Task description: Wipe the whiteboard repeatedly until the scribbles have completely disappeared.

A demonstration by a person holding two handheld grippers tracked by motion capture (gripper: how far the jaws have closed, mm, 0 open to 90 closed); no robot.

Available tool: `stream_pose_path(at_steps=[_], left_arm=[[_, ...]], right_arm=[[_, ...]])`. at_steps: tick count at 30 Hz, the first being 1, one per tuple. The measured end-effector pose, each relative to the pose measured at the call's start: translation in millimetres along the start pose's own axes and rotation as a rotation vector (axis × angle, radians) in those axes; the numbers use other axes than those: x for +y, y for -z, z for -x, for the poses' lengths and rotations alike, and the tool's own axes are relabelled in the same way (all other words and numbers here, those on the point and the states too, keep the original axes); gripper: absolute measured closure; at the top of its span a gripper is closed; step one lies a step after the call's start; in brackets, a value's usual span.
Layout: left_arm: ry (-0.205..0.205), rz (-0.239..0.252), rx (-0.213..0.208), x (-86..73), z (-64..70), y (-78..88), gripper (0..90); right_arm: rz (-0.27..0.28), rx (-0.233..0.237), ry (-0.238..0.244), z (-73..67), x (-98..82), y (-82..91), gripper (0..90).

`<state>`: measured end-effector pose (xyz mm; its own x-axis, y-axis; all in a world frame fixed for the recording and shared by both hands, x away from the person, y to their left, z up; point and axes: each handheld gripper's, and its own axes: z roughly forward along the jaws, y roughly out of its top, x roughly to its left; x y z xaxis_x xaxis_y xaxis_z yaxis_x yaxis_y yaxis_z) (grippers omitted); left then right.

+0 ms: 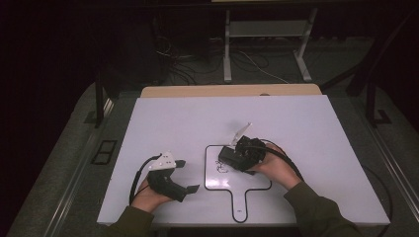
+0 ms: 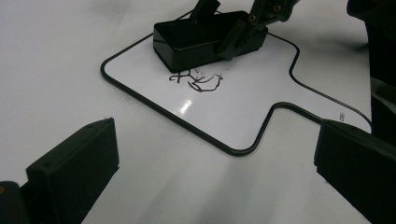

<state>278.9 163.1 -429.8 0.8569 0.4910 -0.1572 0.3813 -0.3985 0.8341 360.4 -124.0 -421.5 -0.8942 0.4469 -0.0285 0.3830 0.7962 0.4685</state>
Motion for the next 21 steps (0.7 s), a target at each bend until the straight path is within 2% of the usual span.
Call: stream_pose_path(at_steps=[1,2,4,6,11,15,20,21], left_arm=[[0.000,-0.001,0.001,0.0,0.0,0.1,0.0],[-0.001,-0.003,0.000,0.1,0.0,0.4,0.0],[-0.002,-0.003,0.001,0.2,0.0,0.8,0.0],[-0.002,0.000,0.001,0.1,0.1,0.8,0.0],[-0.004,-0.002,0.000,0.4,0.4,0.7,0.0],[-0.003,0.001,0.002,0.2,0.4,1.0,0.0],[-0.003,0.002,0.002,0.2,0.2,1.1,0.0],[-0.002,0.002,0.002,0.3,0.2,1.2,0.0]], right_arm=[[0.000,0.000,0.000,0.0,0.0,0.0,38.7],[-0.001,0.006,0.021,-5.0,1.6,-0.7,38.7],[-0.001,0.011,0.022,-8.7,2.5,-1.0,38.7],[-0.006,0.018,0.053,-17.2,5.4,-1.8,38.7],[-0.007,0.033,0.078,-27.3,9.2,-3.1,38.7],[0.000,0.040,0.066,-21.5,9.6,-3.9,38.7],[-0.008,0.017,0.027,-4.6,10.7,-4.8,38.7],[-0.008,0.017,0.027,-4.6,10.7,-4.8,38.7]])
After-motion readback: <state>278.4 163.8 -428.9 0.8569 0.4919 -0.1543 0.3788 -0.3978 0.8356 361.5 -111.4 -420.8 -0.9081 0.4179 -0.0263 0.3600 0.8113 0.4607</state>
